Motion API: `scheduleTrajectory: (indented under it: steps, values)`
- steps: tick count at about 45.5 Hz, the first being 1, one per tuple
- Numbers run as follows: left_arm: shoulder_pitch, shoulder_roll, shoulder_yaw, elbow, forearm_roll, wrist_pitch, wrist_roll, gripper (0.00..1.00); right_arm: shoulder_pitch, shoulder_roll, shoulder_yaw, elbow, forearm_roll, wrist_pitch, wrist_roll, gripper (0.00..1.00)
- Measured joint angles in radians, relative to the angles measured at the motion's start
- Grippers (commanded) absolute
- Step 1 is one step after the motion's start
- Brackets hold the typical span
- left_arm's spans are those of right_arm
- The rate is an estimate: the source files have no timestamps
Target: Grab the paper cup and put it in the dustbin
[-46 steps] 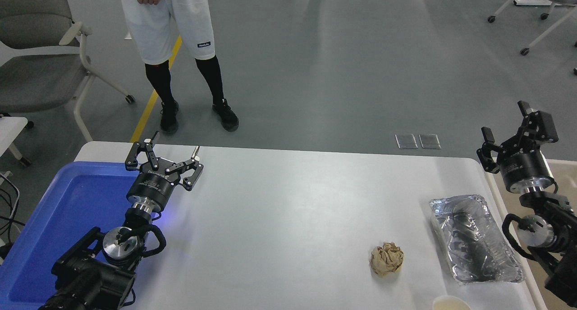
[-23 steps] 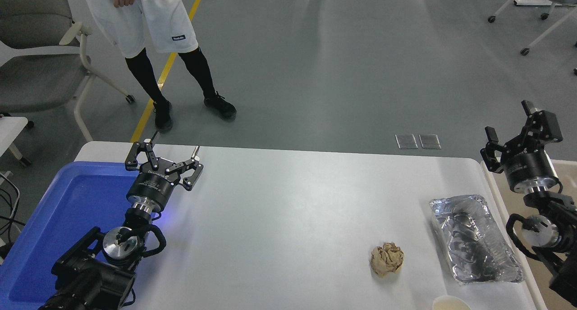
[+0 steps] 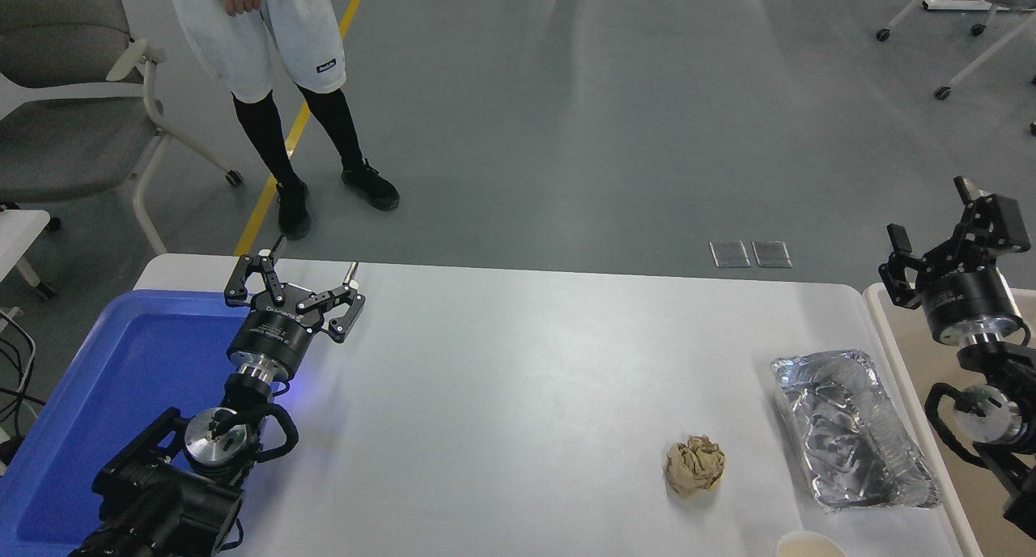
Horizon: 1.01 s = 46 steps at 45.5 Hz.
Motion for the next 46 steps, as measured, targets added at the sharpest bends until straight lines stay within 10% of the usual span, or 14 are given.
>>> scheduleTrajectory:
  steps: [46]
  values:
    - [0.000,0.000,0.000,0.000,0.000,0.000,0.000,0.99,0.023,-0.099,-0.075,-0.009,0.037,0.003,0.004,1.00]
